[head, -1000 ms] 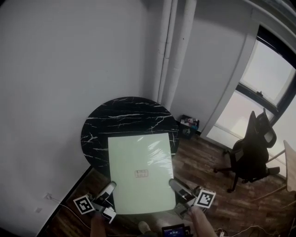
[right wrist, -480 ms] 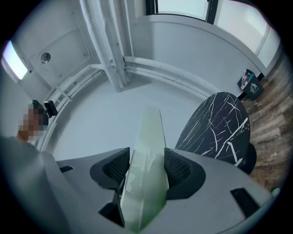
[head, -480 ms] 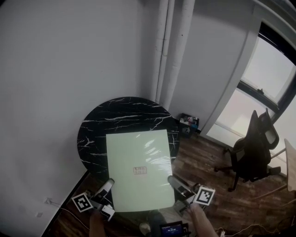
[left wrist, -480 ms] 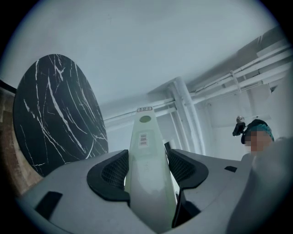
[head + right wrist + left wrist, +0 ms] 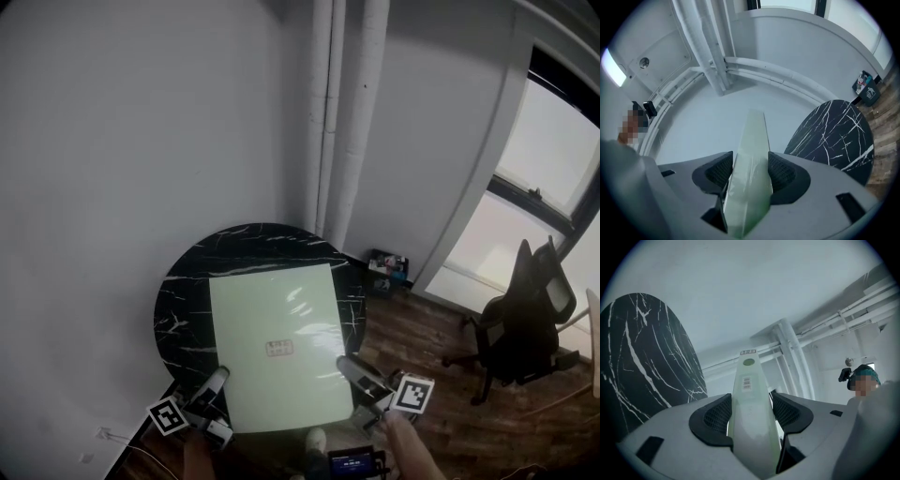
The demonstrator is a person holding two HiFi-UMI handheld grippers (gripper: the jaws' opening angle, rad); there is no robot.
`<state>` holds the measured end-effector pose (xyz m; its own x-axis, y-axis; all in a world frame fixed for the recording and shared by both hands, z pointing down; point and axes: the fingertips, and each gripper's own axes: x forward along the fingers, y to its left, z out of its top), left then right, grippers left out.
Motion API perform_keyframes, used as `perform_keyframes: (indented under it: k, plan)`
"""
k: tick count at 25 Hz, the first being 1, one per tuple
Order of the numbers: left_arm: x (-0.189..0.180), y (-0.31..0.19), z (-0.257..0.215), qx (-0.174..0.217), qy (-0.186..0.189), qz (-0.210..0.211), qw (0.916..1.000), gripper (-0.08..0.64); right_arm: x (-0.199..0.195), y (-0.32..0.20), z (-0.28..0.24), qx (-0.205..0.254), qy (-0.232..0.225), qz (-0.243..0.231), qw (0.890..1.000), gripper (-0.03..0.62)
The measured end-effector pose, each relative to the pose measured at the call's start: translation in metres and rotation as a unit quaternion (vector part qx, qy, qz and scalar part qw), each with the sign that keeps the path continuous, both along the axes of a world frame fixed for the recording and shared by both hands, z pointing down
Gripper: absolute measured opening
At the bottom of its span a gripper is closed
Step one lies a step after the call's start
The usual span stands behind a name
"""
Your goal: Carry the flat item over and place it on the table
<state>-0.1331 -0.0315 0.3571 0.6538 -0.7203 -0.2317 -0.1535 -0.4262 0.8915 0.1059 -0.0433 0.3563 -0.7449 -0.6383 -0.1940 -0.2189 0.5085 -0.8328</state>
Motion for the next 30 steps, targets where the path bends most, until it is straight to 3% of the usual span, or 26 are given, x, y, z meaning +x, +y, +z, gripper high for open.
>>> perform_keyframes:
  k: [9, 30]
  plan:
    - [0.01, -0.057, -0.013, 0.021, -0.015, -0.01, 0.9996, 0.272, 0.013, -0.062, -0.01, 0.015, -0.005, -0.008, 1.0, 0.224]
    - [-0.008, -0.096, 0.03, -0.011, 0.013, -0.01, 0.9998, 0.272, -0.006, -0.101, 0.028, -0.019, 0.011, -0.007, 1.0, 0.224]
